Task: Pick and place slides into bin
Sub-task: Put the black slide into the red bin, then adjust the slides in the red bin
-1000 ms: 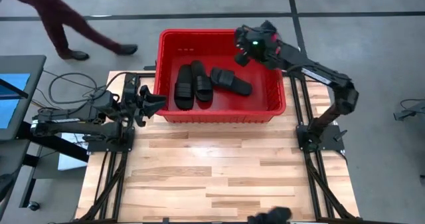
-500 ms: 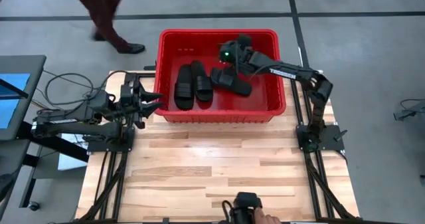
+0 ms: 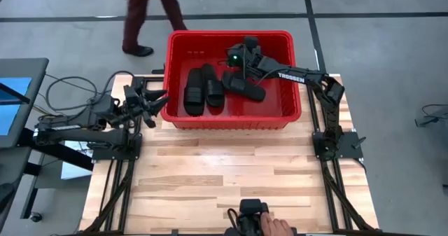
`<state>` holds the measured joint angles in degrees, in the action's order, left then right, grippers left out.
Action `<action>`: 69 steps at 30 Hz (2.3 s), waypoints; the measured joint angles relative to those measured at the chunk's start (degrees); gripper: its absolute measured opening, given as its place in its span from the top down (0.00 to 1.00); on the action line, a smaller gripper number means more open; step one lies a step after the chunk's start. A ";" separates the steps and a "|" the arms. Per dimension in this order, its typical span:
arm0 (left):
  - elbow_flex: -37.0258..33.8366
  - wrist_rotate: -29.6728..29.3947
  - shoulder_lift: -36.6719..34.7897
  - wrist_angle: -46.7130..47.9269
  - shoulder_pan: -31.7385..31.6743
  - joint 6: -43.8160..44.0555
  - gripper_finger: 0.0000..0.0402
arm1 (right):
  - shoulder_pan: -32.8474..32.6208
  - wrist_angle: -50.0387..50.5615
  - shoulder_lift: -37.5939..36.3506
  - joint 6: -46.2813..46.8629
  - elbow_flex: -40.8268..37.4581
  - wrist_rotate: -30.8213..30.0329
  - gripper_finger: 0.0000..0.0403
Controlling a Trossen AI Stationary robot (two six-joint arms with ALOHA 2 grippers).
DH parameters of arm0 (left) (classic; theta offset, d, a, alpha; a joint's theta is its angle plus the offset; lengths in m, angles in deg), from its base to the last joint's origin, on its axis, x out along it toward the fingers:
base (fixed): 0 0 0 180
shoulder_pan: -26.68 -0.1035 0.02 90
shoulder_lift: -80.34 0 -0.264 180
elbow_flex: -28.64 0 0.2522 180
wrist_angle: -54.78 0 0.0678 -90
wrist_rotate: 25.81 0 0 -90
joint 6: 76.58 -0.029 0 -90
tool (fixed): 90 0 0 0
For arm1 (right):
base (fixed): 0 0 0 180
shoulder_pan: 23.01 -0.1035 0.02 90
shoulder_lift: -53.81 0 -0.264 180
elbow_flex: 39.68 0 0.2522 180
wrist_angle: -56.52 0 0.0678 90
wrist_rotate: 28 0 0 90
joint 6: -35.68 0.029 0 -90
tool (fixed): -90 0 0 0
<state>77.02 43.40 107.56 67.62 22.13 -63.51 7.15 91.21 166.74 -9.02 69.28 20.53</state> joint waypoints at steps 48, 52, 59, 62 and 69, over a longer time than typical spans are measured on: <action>0.17 2.57 0.04 2.14 0.01 2.87 0.60 | 2.45 -4.76 3.56 -4.82 -0.04 8.22 0.76; 0.17 2.57 0.04 2.57 0.01 2.88 0.60 | 2.34 -4.68 3.56 -3.80 -0.04 8.72 0.72; 0.17 2.61 0.04 3.08 0.01 2.86 0.60 | 2.34 -3.64 3.56 -3.34 -0.02 8.92 0.62; 0.17 2.64 0.00 3.34 0.01 2.86 0.60 | 2.34 -1.58 3.56 -2.18 -0.02 9.06 0.58; 0.17 2.67 0.00 3.34 0.01 2.86 0.60 | 1.16 2.84 3.12 -1.74 -0.03 8.19 0.54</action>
<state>77.18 46.07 107.56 70.96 22.14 -60.66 8.30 94.05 169.86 -10.76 69.25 28.72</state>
